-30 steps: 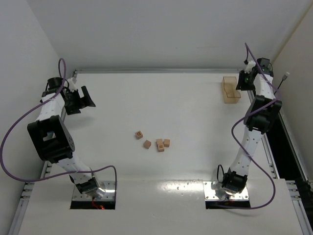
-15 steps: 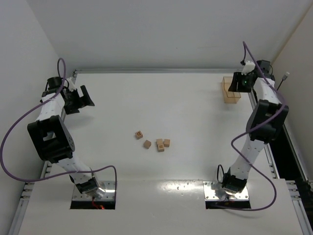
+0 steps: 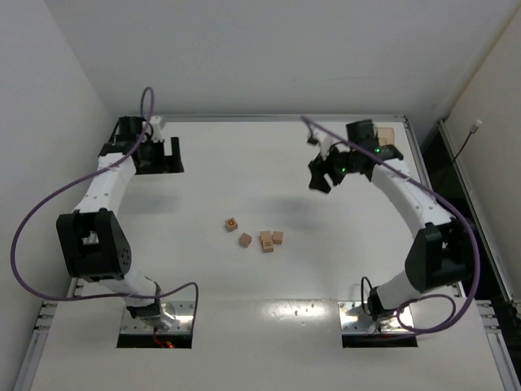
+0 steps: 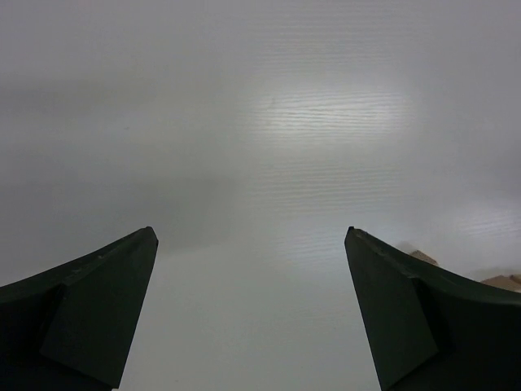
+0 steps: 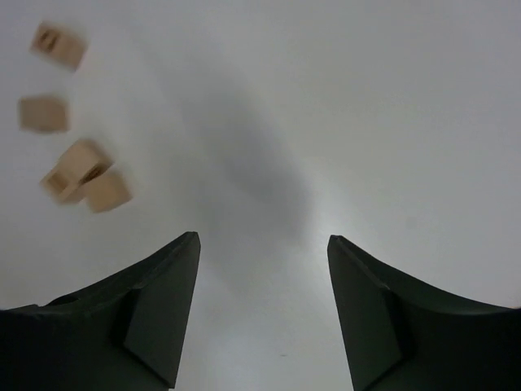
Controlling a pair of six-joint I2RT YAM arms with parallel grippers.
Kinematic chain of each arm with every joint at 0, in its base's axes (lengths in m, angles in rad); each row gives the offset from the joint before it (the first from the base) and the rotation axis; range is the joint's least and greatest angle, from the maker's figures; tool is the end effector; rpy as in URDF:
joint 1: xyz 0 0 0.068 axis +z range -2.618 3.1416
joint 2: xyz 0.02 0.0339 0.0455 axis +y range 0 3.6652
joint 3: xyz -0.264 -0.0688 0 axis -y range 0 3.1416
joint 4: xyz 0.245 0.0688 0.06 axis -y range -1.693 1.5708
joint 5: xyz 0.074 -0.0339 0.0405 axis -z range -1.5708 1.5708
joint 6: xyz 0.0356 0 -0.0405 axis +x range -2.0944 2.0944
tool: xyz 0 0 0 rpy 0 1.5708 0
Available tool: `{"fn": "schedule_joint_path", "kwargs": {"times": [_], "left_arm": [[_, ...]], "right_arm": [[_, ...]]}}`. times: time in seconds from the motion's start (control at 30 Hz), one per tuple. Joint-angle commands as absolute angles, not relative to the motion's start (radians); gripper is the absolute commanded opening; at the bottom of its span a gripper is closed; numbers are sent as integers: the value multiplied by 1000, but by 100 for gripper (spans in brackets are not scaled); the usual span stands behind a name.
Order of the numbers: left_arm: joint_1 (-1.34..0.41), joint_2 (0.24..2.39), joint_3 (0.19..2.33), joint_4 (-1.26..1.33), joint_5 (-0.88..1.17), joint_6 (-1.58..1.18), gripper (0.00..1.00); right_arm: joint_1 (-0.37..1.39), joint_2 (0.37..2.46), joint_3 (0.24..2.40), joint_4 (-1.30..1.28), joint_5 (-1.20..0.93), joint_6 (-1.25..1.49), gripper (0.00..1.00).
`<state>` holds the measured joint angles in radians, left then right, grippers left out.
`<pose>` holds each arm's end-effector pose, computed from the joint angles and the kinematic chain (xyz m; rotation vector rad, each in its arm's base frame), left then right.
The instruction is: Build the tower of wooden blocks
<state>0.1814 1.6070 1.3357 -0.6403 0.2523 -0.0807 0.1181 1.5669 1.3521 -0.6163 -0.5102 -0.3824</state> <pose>0.3440 0.0541 0.2837 -0.2156 2.4519 -0.2691 0.3375 0.0576 0.3063 -0.7971 2.1767 0.4784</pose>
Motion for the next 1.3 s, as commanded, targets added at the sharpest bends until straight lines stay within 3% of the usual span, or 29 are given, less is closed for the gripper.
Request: {"fn": "schedule_joint_path", "kwargs": {"times": [0.0, 0.1, 0.23, 0.37, 0.53, 0.67, 1.1, 1.17, 1.27], "left_arm": [[59, 1519, 1312, -632, 144, -34, 100], [-21, 1496, 1284, -632, 33, -25, 100], [-61, 1487, 1266, -623, -48, -58, 100], [58, 1511, 1256, -632, 141, -83, 100], [138, 1529, 1246, -643, 196, -83, 100], [163, 1549, 1255, -643, 222, -83, 100], [227, 1577, 1275, -653, 267, -74, 100], [227, 1577, 1275, -653, 276, -74, 100], [227, 1586, 1284, -653, 276, -74, 100]], "right_arm": [[257, 1464, 1186, -693, -571, -578, 62], [404, 1395, 1031, -640, -496, -603, 63], [537, 1404, 990, -595, -465, -552, 63], [638, 1462, 957, -509, -388, -515, 69], [735, 1597, 1000, -492, -322, -506, 68], [756, 1730, 1081, -546, -308, -506, 64], [756, 1841, 1149, -479, -209, -466, 64], [756, 1850, 1158, -479, -193, -466, 61], [756, 1861, 1158, -479, -184, -466, 40]]}}
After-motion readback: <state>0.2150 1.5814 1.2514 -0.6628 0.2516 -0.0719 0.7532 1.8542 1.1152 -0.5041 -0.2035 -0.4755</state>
